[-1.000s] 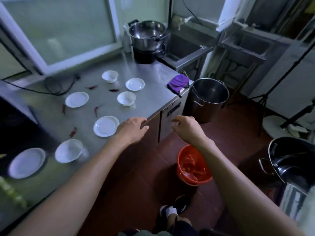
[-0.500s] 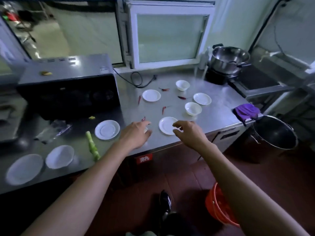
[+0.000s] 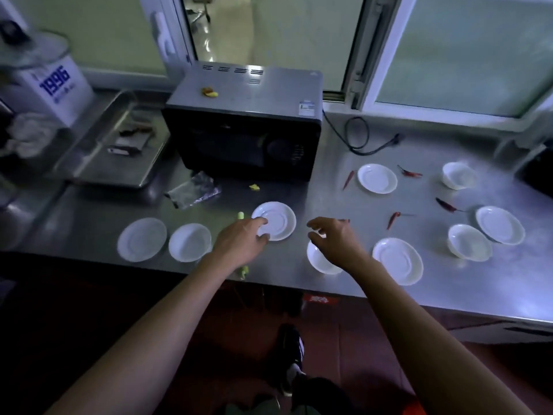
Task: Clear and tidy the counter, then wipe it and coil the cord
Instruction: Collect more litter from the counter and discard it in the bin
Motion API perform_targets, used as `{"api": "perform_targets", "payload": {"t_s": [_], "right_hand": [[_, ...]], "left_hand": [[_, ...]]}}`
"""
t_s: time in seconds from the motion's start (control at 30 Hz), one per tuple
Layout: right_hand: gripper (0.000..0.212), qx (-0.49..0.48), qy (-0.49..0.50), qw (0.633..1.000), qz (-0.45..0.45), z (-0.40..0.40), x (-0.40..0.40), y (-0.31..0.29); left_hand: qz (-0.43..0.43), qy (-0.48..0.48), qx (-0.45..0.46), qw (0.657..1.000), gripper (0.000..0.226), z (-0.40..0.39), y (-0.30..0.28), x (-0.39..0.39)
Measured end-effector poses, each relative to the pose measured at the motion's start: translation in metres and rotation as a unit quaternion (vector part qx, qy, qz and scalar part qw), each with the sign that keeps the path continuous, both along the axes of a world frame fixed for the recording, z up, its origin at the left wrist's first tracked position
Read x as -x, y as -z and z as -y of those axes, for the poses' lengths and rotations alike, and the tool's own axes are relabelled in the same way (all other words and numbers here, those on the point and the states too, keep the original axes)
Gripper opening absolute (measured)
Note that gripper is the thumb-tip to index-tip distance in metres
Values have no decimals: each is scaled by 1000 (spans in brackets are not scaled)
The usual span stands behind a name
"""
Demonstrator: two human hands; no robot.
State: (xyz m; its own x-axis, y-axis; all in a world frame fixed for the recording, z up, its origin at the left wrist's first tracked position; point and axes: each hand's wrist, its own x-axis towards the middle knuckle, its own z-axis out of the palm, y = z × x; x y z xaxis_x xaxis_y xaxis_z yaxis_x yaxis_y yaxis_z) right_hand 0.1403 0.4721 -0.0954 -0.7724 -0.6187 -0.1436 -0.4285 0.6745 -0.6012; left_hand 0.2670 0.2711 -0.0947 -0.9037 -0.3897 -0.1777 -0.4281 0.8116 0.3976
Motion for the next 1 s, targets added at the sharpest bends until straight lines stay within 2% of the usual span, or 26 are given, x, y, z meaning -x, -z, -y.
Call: {"api": "perform_targets", "payload": {"t_s": [0.3,0.47,1.0], "right_hand": [[30,16,-78,995,61,86,62,31],[32,20,-103,992,76,107,80,38],[33,-45,-125,988,77,161,111,70]], "left_hand": [[28,-79,6,996,39,36,13,21],[32,-115,9,993,36,44,13,32],[40,-138,-30,989,38,89,44,57]]}}
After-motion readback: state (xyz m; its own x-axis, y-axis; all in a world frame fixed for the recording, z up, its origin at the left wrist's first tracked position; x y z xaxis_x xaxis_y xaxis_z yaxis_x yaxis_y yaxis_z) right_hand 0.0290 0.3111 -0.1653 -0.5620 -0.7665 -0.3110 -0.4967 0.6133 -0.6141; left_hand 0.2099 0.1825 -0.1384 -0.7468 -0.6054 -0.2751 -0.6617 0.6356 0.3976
